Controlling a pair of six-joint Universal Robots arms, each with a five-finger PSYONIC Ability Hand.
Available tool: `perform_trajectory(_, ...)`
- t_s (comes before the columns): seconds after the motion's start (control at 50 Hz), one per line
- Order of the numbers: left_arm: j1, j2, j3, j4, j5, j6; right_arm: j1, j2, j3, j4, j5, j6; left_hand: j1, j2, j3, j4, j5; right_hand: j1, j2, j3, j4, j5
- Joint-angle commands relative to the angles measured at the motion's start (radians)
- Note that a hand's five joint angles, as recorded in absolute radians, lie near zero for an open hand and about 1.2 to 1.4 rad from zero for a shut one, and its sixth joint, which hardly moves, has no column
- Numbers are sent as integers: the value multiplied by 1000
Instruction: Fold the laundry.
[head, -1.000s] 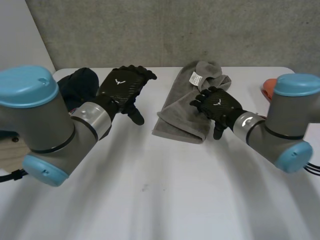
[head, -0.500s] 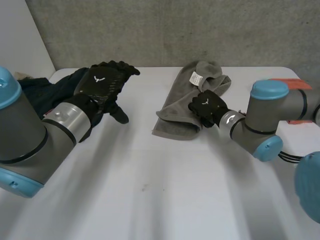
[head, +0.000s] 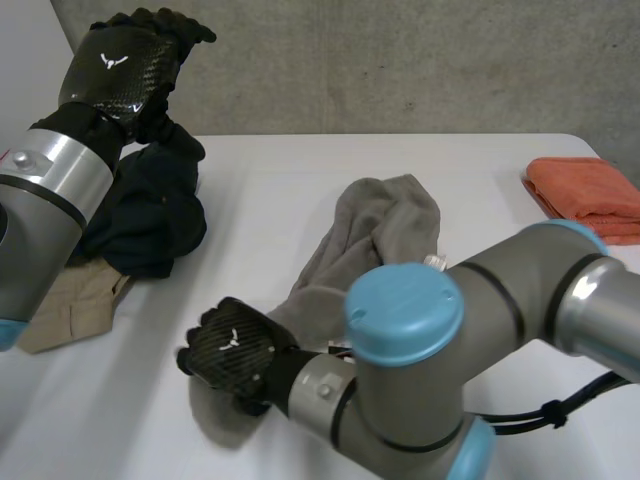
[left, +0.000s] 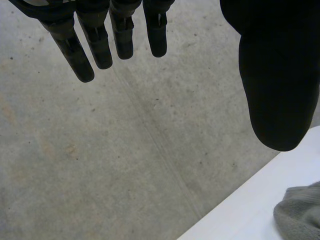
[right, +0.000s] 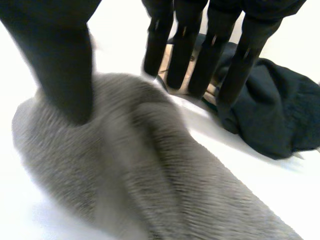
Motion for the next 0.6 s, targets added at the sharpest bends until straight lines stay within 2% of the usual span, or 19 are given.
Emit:
perform_trajectory(0.02, 0, -8, -63, -22, 2, -6, -27, 4, -78, 4, 337, 34, -34, -9, -12, -8, 5, -568, -612, -629, -643, -619)
perform_trajectory(0.08, 2, -6, -95, -25, 2, -3, -102, -73, -56, 9, 333, 36, -22, 3, 0, 4, 17, -568, -612, -629, -643, -619)
perform_trajectory(0.1, 2, -6, -112, -30, 2, -3, -168, -142, -32, 18, 310, 37, -11, 14, 12, 15, 29, -568, -612, -629, -643, -619)
perform_trajectory(0.16, 2, -8, -138, -66, 2, -3, -257, -229, 2, 70, 272, 28, 57, 81, 79, 83, 96, -568, -612, -629, -643, -619)
perform_trajectory(0.24, -1, -17, -174, -145, 2, -4, -331, -244, 4, 189, 249, 16, 116, 140, 138, 141, 155, -568, -612, -629, -643, -619)
perform_trajectory(0.36, -11, -41, -247, -246, 2, 2, -388, -228, 8, 233, 245, -48, 148, 173, 170, 174, 187, -568, -612, -629, -643, -619)
perform_trajectory(0.46, -11, -90, -292, -291, 0, 5, -446, -147, 8, 210, 238, -280, 142, 167, 164, 168, 181, -568, -612, -629, -643, -619)
perform_trajectory(0.48, -11, -106, -301, -294, 0, 5, -463, -123, 8, 200, 227, -374, 136, 161, 158, 162, 176, -568, -612, -629, -643, -619)
perform_trajectory(0.54, -11, -132, -306, -294, 3, 5, -480, -89, 9, 182, 189, -508, 125, 149, 147, 151, 164, -568, -612, -629, -643, -619)
perform_trajectory(0.6, -6, -166, -307, -295, 13, 5, -501, -32, 1, 144, 111, -617, 122, 146, 144, 148, 161, -568, -612, -629, -643, -619)
